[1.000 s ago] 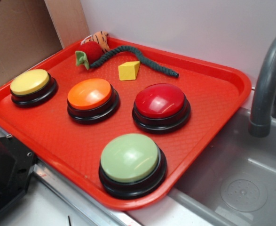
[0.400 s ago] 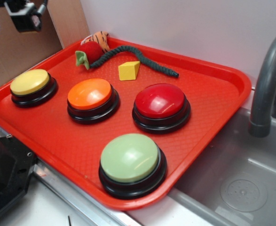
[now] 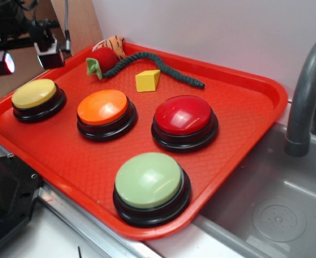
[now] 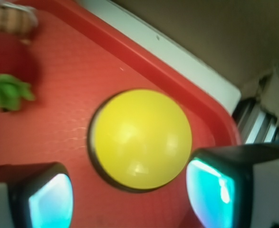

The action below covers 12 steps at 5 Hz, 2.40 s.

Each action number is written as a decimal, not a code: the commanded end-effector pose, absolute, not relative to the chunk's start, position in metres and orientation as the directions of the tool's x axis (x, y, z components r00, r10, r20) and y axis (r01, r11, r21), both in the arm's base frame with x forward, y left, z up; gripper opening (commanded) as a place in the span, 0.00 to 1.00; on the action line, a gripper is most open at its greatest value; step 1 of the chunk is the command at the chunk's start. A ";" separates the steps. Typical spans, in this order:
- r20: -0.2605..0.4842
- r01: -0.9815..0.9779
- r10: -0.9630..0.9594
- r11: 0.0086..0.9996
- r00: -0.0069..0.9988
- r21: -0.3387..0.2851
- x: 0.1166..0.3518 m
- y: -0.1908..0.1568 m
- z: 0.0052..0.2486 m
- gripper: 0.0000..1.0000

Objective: Push the yellow button.

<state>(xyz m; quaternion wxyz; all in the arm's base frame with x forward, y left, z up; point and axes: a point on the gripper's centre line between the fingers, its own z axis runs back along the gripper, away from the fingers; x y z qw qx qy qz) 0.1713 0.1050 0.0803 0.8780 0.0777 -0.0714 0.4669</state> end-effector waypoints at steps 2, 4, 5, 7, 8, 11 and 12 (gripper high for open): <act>0.139 -0.857 0.851 0.515 0.507 -0.027 0.161 0.132 0.036 1.00; 0.123 -0.829 0.822 0.559 0.556 0.010 0.162 0.124 0.045 1.00; 0.118 -0.798 0.793 0.602 0.598 -0.008 0.165 0.118 0.056 1.00; 0.093 -0.680 0.685 0.728 0.723 -0.084 0.160 0.114 0.086 1.00; 0.108 -0.640 0.642 0.766 0.759 -0.056 0.161 0.111 0.101 1.00; 0.126 -0.605 0.602 0.796 0.788 -0.020 0.162 0.103 0.117 1.00; 0.131 -0.607 0.603 0.794 0.787 -0.014 0.162 0.100 0.122 1.00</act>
